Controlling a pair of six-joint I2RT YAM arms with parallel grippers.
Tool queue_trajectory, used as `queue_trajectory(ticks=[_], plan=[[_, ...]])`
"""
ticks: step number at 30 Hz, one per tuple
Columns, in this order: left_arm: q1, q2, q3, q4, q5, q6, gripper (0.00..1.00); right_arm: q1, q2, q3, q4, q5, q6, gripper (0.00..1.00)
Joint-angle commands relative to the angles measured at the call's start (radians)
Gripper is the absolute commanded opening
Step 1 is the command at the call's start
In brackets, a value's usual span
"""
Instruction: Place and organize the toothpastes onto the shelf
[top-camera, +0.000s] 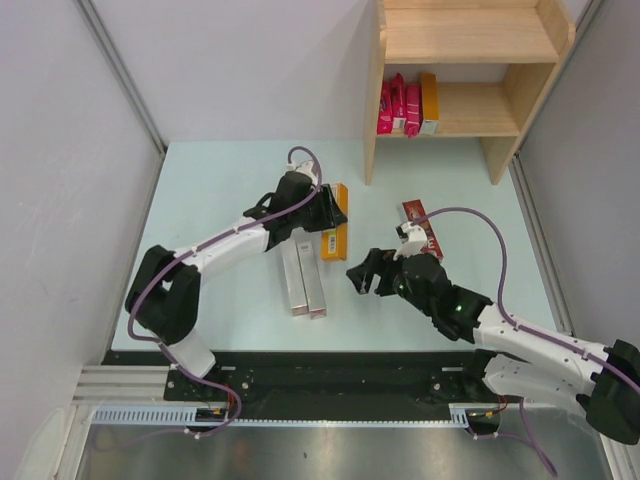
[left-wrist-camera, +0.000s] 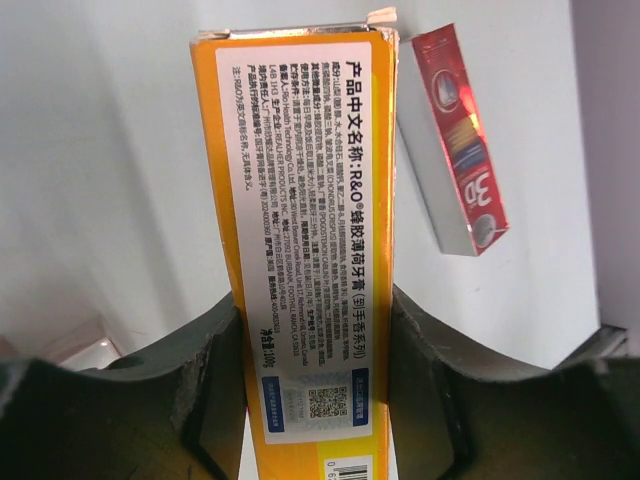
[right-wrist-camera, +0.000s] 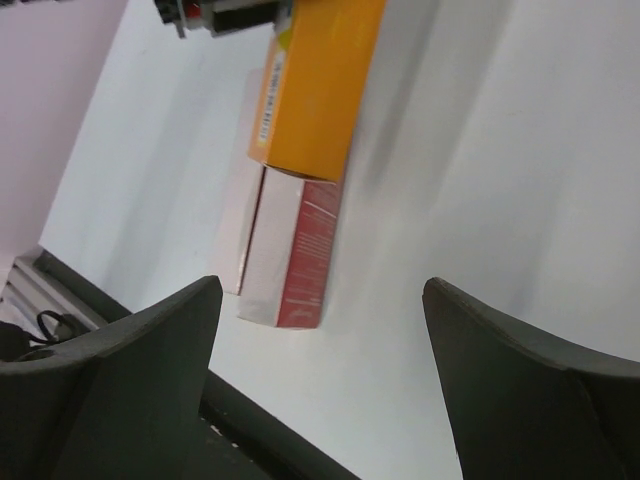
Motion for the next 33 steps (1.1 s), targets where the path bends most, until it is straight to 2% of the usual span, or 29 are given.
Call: queue_trajectory(ticks=[1, 15, 18, 26, 32, 33], plan=[[0.004, -0.106, -0.069, 0.196, 0.035, -0.133, 0.41, 0.061, 0.03, 0.004, 0.17, 0.109, 0.04, 0.87], [0.003, -0.16, -0.105, 0.249, 0.087, -0.162, 0.41, 0.05, 0.168, 0.008, 0.379, 0.152, 0.089, 0.81], [0.004, -0.157, -0.111, 0.263, 0.098, -0.17, 0.41, 0.038, 0.176, 0.014, 0.387, 0.181, 0.108, 0.8], [0.004, -0.158, -0.121, 0.303, 0.127, -0.183, 0.41, -0.015, 0.283, 0.07, 0.399, 0.116, 0.102, 0.76], [0.004, -0.137, -0.121, 0.328, 0.158, -0.196, 0.41, -0.026, 0.32, 0.071, 0.46, 0.11, 0.106, 0.67], [0.003, -0.137, -0.123, 0.332, 0.166, -0.199, 0.41, -0.026, 0.326, 0.071, 0.465, 0.11, 0.109, 0.63]])
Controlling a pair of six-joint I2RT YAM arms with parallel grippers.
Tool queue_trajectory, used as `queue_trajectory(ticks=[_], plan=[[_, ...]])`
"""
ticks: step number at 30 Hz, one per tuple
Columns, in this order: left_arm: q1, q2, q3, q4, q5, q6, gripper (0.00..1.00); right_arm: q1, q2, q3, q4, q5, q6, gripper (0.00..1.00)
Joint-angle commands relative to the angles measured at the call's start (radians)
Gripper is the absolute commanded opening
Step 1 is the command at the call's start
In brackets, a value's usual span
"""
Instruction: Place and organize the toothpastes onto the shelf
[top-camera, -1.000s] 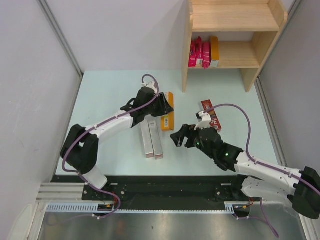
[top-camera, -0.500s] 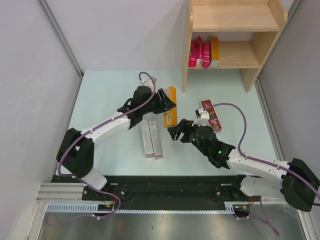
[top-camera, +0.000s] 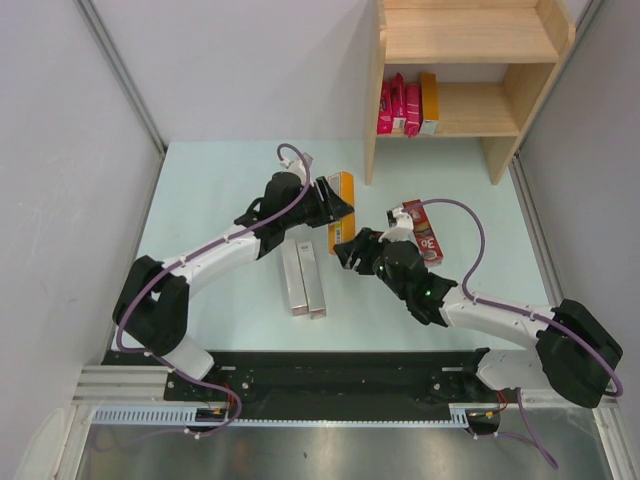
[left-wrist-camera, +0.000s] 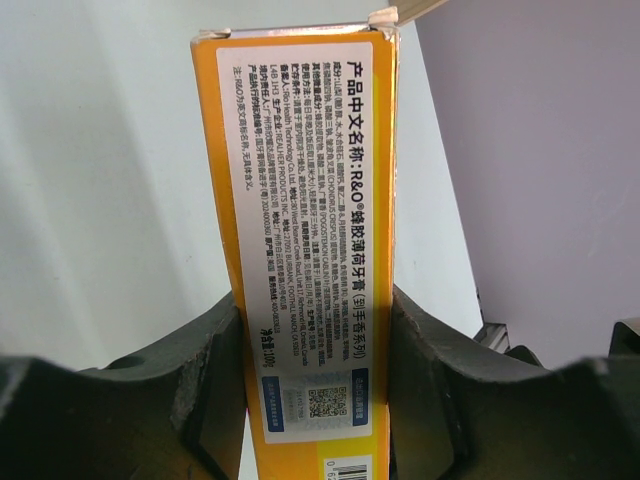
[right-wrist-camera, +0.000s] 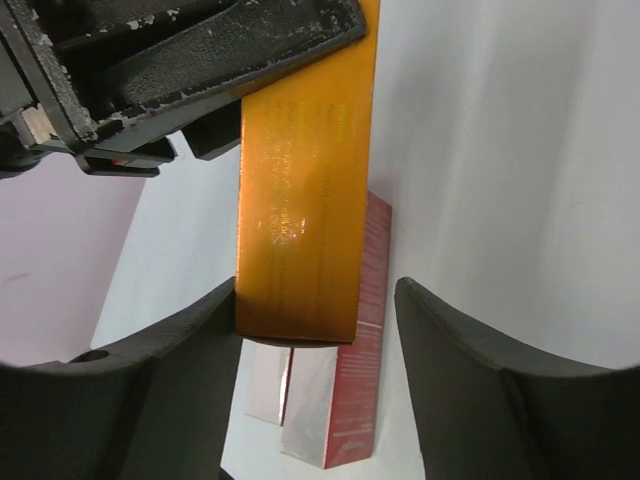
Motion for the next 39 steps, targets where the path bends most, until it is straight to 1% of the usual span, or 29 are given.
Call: queue_trajectory(ticks=[1, 2, 3, 10, 14, 15, 16, 17, 19, 20, 21, 22, 24, 25, 29, 34, 39], plan=[[0.002, -0.023, -0.001, 0.103, 0.063, -0.044, 0.41, -0.011, 0.022, 0.03, 0.072, 0.029, 0.008, 0.61], [0.002, -0.023, -0.003, 0.107, 0.064, -0.05, 0.41, -0.013, 0.024, 0.03, 0.075, 0.026, 0.009, 0.59], [0.002, -0.021, -0.004, 0.113, 0.069, -0.051, 0.41, -0.013, 0.027, 0.03, 0.078, 0.03, 0.009, 0.53], [0.004, -0.027, -0.012, 0.111, 0.061, -0.044, 0.42, -0.008, 0.03, 0.03, 0.075, 0.038, -0.003, 0.38], [0.004, -0.044, -0.014, 0.101, 0.05, -0.028, 0.5, -0.007, 0.013, 0.03, 0.057, 0.041, -0.02, 0.29], [0.004, -0.049, -0.015, 0.101, 0.046, -0.027, 0.52, -0.007, 0.009, 0.03, 0.052, 0.043, -0.027, 0.25], [0.004, -0.055, -0.017, 0.095, 0.041, -0.021, 0.55, -0.007, 0.0, 0.03, 0.044, 0.044, -0.029, 0.25], [0.005, -0.056, -0.017, 0.091, 0.041, -0.017, 0.63, -0.01, -0.005, 0.03, 0.038, 0.046, -0.03, 0.24], [0.008, -0.067, -0.018, 0.08, 0.034, -0.007, 0.71, -0.01, -0.017, 0.03, 0.021, 0.046, -0.035, 0.21], [0.008, -0.073, -0.02, 0.077, 0.027, -0.002, 0.78, -0.011, -0.025, 0.03, 0.018, 0.046, -0.037, 0.2], [0.01, -0.082, -0.021, 0.074, 0.024, 0.001, 0.82, -0.011, -0.03, 0.03, 0.014, 0.046, -0.043, 0.18], [0.01, -0.088, -0.027, 0.068, 0.02, 0.007, 0.89, -0.011, -0.036, 0.03, 0.009, 0.047, -0.044, 0.17], [0.013, -0.099, -0.03, 0.063, 0.014, 0.016, 0.94, -0.016, -0.045, 0.03, 0.0, 0.046, -0.055, 0.16], [0.014, -0.114, -0.037, 0.058, 0.012, 0.027, 0.98, -0.017, -0.051, 0.03, -0.006, 0.047, -0.054, 0.15], [0.016, -0.164, -0.056, 0.049, 0.003, 0.068, 1.0, -0.031, -0.086, 0.03, -0.051, 0.043, -0.075, 0.14], [0.016, -0.251, -0.09, -0.012, -0.069, 0.151, 1.0, -0.053, -0.139, 0.03, -0.135, 0.046, -0.101, 0.13], [0.013, -0.291, -0.126, -0.057, -0.126, 0.206, 1.0, -0.076, -0.169, 0.03, -0.184, 0.041, -0.135, 0.12]])
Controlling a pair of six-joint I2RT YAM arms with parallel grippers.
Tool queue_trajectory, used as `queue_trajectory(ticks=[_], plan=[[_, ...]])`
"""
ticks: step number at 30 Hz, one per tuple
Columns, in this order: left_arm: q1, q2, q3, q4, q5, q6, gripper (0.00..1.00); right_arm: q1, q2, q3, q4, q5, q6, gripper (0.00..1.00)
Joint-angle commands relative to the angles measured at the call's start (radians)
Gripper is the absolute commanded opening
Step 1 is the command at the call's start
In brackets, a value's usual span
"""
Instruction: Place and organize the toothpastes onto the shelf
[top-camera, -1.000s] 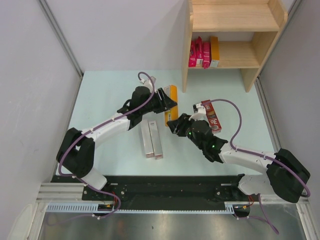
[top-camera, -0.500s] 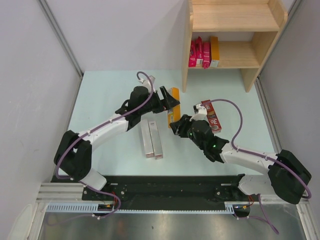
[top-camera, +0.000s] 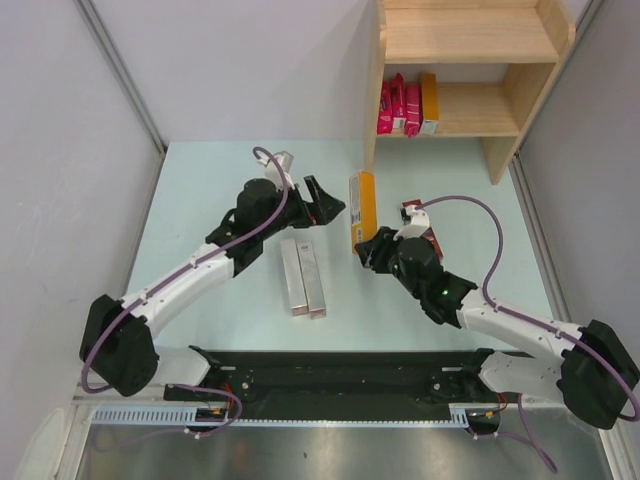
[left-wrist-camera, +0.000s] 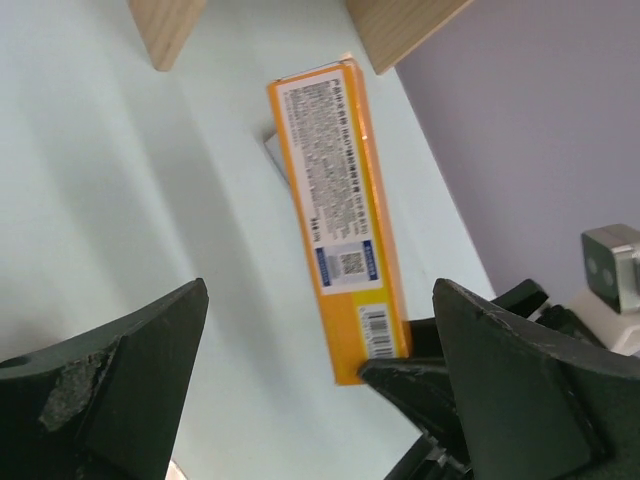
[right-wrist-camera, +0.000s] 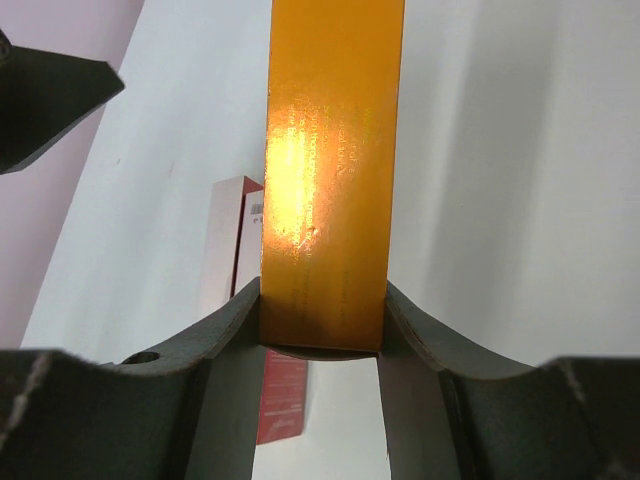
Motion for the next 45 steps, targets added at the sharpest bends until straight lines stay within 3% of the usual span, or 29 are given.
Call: queue_trajectory(ticks=[1, 5, 11, 20, 28, 36, 45], plan=[[0.0, -0.056, -0.03, -0.059, -0.104, 0.091, 1.0, -0.023, -0.059, 0.027, -0.013, 0.024, -0.048, 0.12], [-0.027, -0.079, -0.029, -0.176, -0.286, 0.139, 1.0, -0.043, -0.094, 0.029, -0.059, 0.021, -0.062, 0.11], [-0.037, -0.102, -0.009, -0.343, -0.423, 0.166, 1.0, -0.048, -0.157, 0.027, -0.116, 0.018, -0.068, 0.1], [-0.037, -0.176, -0.067, -0.431, -0.388, 0.163, 0.99, -0.057, -0.246, 0.131, -0.288, 0.032, -0.099, 0.07], [-0.038, -0.234, -0.15, -0.454, -0.327, 0.13, 1.0, -0.114, -0.172, 0.396, -0.412, 0.024, -0.195, 0.05], [-0.038, -0.276, -0.124, -0.501, -0.319, 0.159, 1.0, -0.328, -0.025, 0.581, -0.435, -0.094, -0.263, 0.03], [-0.04, -0.293, -0.122, -0.521, -0.313, 0.165, 1.0, -0.47, 0.085, 0.694, -0.516, -0.158, -0.288, 0.03]])
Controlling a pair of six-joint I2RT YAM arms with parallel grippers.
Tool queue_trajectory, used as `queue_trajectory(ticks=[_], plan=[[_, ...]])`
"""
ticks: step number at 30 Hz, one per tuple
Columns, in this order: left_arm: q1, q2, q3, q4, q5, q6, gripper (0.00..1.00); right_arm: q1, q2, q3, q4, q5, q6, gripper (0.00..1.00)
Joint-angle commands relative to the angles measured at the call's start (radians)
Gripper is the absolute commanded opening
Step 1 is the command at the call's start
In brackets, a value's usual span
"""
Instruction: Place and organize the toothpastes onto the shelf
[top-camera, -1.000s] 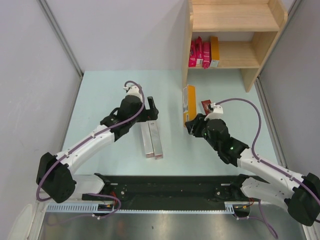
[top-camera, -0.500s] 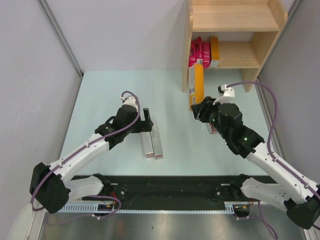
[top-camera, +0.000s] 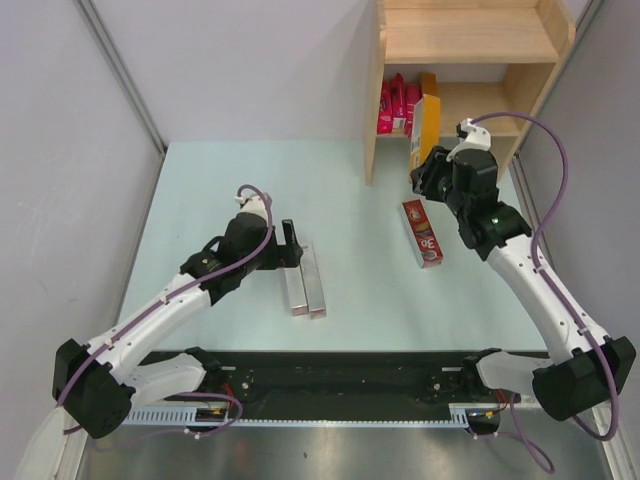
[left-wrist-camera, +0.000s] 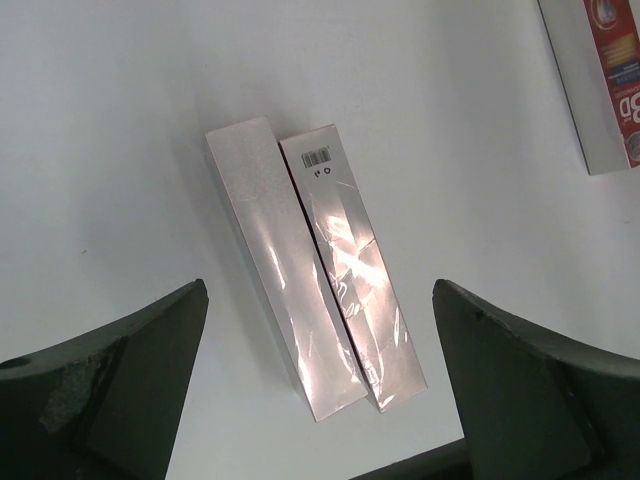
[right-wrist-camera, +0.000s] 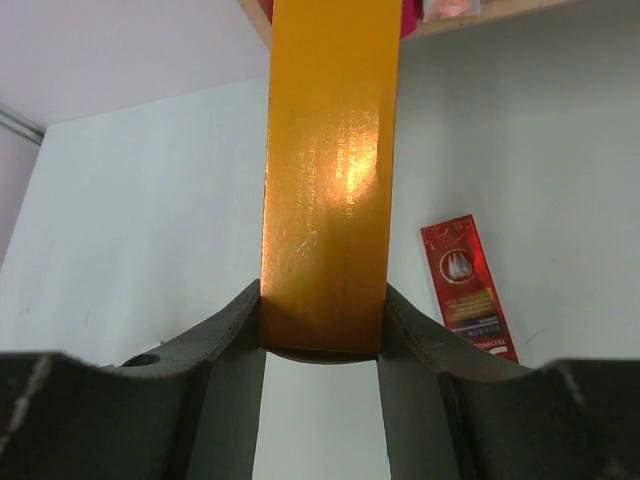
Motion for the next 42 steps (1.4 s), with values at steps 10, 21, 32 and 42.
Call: queue_trajectory(ticks=[10, 21, 32, 42], plan=[[-0.006, -0.035, 0.041, -0.04, 0.03, 0.022, 1.0, -0.303, 0.081, 0.159, -0.021, -0.207, -0.014, 0.03], [-0.005, -0.069, 0.012, -0.054, 0.025, 0.032, 0.99, -0.354, 0.328, 0.378, -0.065, -0.206, -0.047, 0.04], [-0.005, -0.059, -0.004, -0.033, 0.044, 0.047, 1.0, -0.357, 0.609, 0.676, -0.119, -0.178, -0.09, 0.05], [-0.005, -0.035, 0.001, -0.037, 0.042, 0.074, 1.0, -0.358, 0.744, 0.733, -0.056, -0.129, -0.093, 0.05]])
